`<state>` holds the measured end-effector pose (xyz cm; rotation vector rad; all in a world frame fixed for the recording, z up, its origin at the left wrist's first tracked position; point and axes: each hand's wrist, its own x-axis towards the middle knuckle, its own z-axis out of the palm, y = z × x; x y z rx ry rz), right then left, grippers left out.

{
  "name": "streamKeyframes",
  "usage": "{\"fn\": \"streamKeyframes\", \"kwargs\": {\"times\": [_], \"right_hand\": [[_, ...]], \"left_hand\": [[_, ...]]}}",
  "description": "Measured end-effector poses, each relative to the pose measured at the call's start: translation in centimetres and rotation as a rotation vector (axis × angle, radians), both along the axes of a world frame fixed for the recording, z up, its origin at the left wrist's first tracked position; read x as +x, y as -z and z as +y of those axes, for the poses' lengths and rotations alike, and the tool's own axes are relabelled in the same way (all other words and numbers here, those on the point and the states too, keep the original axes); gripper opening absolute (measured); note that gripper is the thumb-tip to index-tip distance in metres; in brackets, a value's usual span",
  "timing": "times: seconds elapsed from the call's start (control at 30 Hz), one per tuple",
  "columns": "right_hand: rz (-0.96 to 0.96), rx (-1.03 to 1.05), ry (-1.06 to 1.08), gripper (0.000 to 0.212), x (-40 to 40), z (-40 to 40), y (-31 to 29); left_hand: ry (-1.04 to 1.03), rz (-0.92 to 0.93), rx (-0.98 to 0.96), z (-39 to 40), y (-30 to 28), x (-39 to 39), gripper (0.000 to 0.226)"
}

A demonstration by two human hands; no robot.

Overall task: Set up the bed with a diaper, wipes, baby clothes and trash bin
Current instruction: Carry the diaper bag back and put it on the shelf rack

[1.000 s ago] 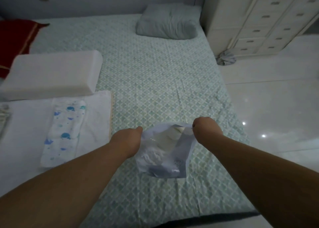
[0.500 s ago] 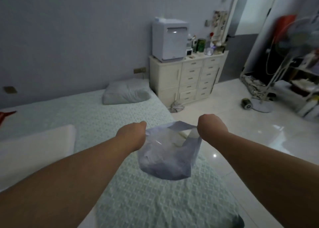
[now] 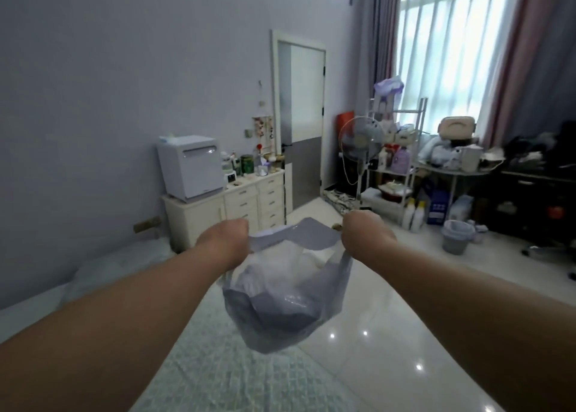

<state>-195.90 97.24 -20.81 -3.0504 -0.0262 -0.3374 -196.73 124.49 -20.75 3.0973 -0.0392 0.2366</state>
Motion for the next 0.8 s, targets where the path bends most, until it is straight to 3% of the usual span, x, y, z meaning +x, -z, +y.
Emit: {"fn": "streamKeyframes", "kwargs": {"times": [0.57,0.8], "right_hand": [[-0.244,-0.014,0.287,0.021,7.2,-41.1,-8.1],[-0.28,-0.02,0.372,0.025,12.9,-52.9,-9.4]], "left_hand": [[0.319,-0.092,-0.123,-42.3,-6.7,15.6,0.016],[0.394,-0.097,-0.145,-54.9,-8.0,23.2,0.016]]}}
